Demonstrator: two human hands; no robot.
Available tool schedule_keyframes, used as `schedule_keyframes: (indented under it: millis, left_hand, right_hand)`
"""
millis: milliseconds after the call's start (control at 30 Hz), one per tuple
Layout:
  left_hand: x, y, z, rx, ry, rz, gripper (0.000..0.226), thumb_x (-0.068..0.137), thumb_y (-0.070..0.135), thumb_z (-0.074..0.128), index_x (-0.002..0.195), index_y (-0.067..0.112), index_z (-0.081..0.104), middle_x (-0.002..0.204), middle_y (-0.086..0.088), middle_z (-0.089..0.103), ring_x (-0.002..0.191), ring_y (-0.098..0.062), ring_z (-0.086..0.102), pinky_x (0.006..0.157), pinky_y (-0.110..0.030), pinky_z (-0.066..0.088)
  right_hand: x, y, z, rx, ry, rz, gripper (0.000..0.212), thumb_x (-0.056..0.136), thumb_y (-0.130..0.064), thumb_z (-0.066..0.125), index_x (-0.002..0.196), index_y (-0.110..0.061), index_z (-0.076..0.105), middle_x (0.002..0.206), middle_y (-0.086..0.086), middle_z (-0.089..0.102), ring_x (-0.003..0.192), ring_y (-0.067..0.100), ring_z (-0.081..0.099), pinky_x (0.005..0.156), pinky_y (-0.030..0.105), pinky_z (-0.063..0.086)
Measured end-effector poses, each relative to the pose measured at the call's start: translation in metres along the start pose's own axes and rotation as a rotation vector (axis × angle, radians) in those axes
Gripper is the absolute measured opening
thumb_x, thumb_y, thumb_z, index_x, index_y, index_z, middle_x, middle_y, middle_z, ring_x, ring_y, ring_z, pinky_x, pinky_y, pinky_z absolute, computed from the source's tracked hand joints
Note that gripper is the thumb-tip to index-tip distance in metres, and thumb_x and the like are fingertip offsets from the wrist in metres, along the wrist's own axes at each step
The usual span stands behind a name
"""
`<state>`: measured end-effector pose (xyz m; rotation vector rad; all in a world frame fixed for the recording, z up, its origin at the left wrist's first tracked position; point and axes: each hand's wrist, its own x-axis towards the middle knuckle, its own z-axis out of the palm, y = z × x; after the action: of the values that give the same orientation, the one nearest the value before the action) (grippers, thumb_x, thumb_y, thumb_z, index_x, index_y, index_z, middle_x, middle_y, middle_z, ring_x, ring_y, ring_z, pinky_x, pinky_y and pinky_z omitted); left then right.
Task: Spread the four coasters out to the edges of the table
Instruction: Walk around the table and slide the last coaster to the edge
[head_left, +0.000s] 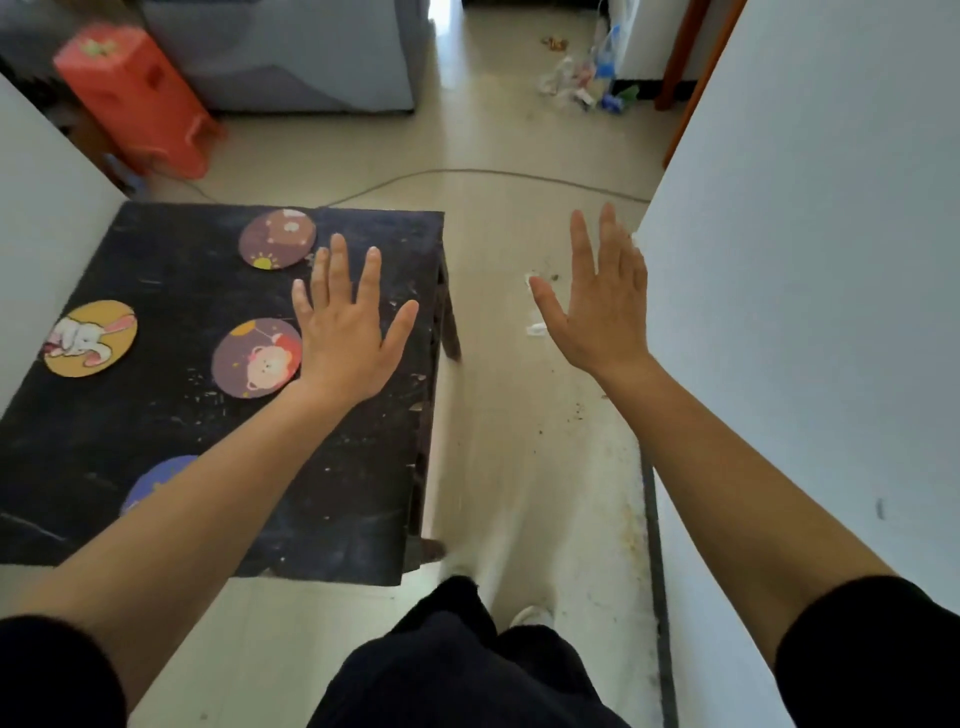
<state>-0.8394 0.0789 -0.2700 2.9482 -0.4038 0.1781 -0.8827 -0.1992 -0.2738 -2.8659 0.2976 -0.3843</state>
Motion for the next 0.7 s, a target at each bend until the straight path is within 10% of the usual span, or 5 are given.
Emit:
schedule_keyframes:
  millis: [700]
  left_hand:
    - [0.174, -0.102, 0.049, -0.148, 0.025, -0.616, 0.075, 0.096, 0.062, 0.022, 0.156, 0.019, 0.012, 0.165, -0.016, 0.003, 0.151, -0.034, 0.003, 0.117, -0.058, 0.007]
  right_hand:
    - [0.295, -0.136, 0.116, -0.049, -0.248, -0.556, 0.076, 0.099, -0.056, 0.041, 0.158, -0.015, 0.018, 0.166, 0.017, 0.013, 0.151, 0.037, 0.019, 0.121, 0.049, 0.019]
